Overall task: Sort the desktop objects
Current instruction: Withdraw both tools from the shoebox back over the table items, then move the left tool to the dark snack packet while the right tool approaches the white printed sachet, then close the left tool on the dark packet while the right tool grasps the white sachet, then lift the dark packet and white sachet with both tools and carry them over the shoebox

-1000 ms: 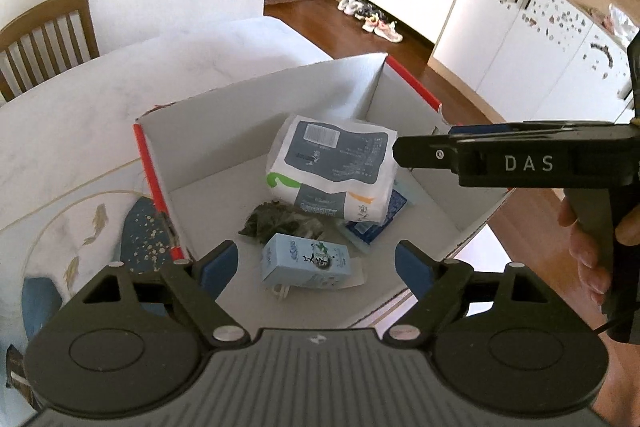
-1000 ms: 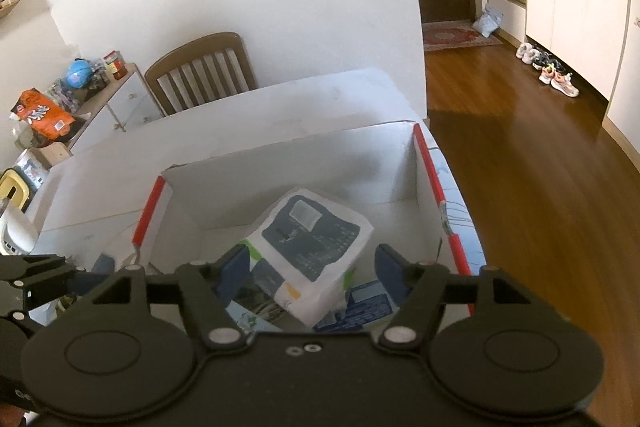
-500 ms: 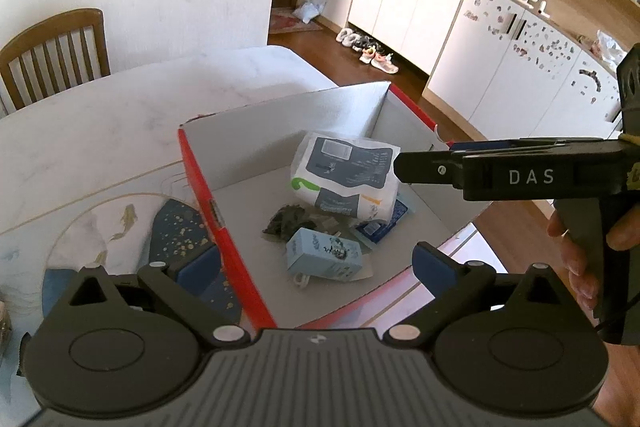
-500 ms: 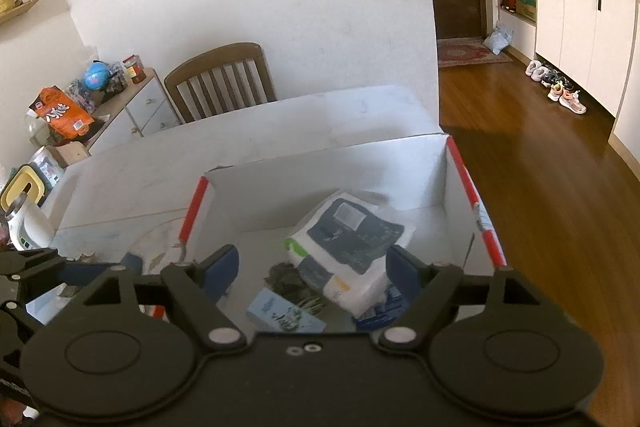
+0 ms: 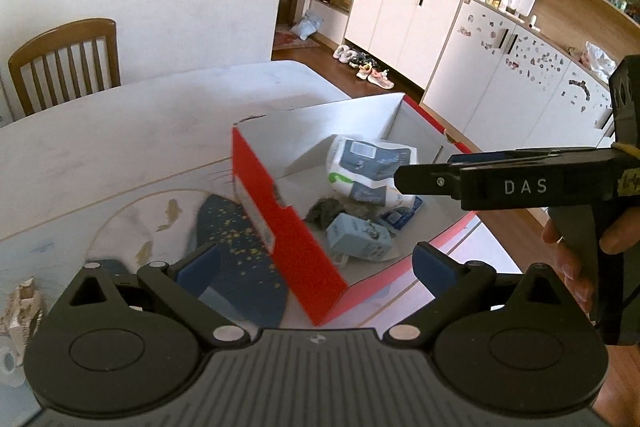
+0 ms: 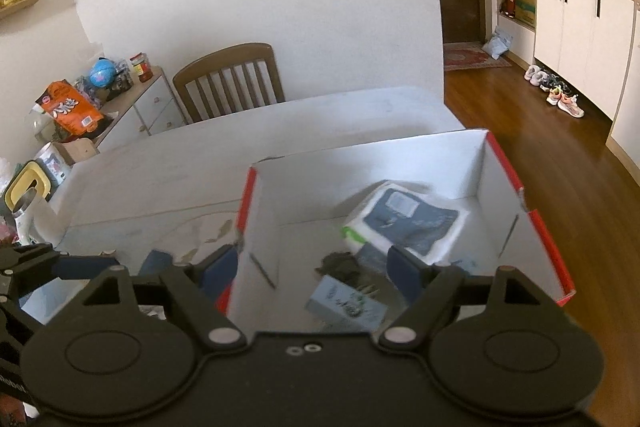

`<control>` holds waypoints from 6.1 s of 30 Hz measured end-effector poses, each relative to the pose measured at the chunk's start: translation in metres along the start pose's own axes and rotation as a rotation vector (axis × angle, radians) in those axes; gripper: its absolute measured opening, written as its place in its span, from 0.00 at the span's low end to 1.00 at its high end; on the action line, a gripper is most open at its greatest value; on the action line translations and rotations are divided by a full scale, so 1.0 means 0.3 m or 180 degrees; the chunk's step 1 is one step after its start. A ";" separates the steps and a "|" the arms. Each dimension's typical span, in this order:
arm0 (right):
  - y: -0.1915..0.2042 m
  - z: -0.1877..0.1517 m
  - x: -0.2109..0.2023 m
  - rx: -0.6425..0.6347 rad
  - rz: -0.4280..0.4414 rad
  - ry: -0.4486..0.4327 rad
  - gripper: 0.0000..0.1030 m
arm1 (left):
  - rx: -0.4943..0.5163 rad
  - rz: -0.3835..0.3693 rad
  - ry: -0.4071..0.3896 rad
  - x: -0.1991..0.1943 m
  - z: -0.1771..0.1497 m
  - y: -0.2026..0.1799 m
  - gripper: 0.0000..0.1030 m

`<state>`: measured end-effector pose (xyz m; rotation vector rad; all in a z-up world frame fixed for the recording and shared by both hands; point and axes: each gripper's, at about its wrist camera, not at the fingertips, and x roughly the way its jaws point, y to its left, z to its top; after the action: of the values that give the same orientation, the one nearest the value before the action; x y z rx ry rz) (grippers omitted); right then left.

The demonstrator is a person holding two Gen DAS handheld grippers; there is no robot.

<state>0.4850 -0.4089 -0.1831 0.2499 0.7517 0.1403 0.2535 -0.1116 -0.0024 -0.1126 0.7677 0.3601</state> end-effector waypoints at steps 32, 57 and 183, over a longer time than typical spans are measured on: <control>0.434 -0.063 0.061 -0.0344 0.0133 0.0045 0.79 | 0.0073 0.0014 -0.0129 -0.210 -0.155 0.382 1.00; 0.642 -0.130 0.167 -0.0679 0.0375 0.0231 0.79 | -0.0138 0.0341 -0.0065 -0.251 -0.292 0.654 1.00; 0.406 -0.092 0.062 -0.0018 0.0231 0.0001 0.00 | 0.0620 -0.0864 -0.0031 -0.128 -0.234 0.398 0.51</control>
<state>0.4748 -0.2832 -0.1814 0.2719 0.7428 0.2111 0.1390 -0.0270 -0.0222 -0.0307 0.7630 0.0276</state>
